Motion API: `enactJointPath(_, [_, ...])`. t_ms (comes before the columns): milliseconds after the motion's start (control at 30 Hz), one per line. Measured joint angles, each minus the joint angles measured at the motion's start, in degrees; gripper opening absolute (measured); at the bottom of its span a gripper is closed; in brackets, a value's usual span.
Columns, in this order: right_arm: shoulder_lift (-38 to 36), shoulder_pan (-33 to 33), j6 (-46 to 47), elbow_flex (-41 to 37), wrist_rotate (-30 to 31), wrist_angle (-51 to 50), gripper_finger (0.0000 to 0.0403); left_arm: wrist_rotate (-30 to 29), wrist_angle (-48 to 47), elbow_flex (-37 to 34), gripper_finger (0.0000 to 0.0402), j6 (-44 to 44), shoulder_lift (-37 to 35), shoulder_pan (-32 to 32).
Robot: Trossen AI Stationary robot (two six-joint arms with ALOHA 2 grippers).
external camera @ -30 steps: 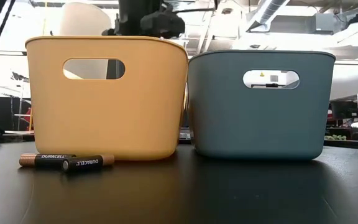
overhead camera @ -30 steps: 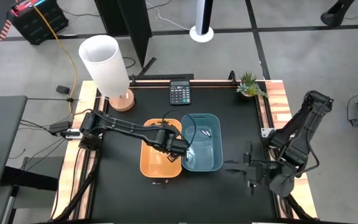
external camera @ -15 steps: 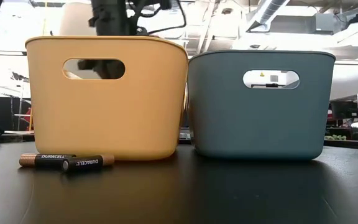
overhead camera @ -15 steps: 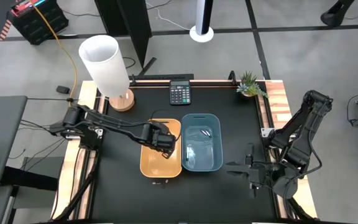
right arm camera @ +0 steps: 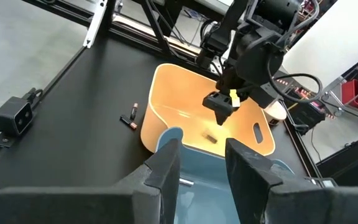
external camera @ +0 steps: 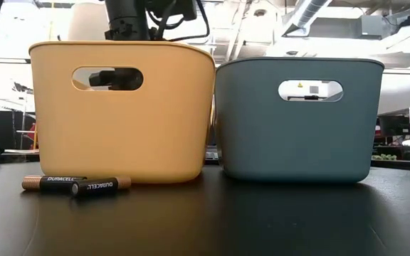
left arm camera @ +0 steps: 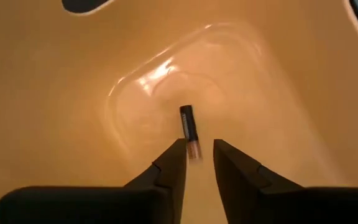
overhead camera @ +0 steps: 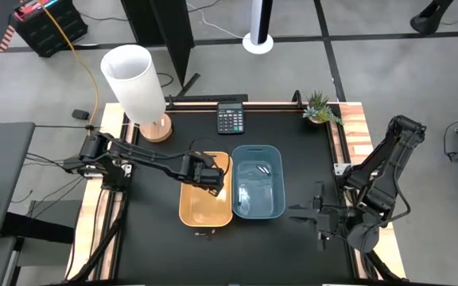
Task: Sort batteries
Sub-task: Put the bottom left black battery into the yellow bin, then put the left black battery into the yellow bin
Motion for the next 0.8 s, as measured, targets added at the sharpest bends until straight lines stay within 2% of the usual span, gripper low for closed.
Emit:
enactJointPath(233, [0.0, 0.0, 0.02, 0.0, 0.0, 0.02, 0.0141, -1.4, -0.73, 1.25, 0.0123, 3.08, -0.9, -1.25])
enactJointPath(433, [0.0, 0.0, -0.09, 0.0, 0.01, 0.15, 0.0141, -6.76, -1.31, 7.85, 0.0141, 9.79, -5.62, -5.19])
enactJointPath(600, [0.0, 0.0, -0.09, 0.0, 0.0, 0.09, 0.0141, -12.19, -1.27, 11.61, 0.0123, 10.31, -8.76, -13.46])
enactJointPath(800, [0.0, 0.0, -0.56, 0.02, 0.0, -0.04, 0.0141, -16.78, 4.05, 11.87, 0.0089, 10.02, -6.68, -26.63])
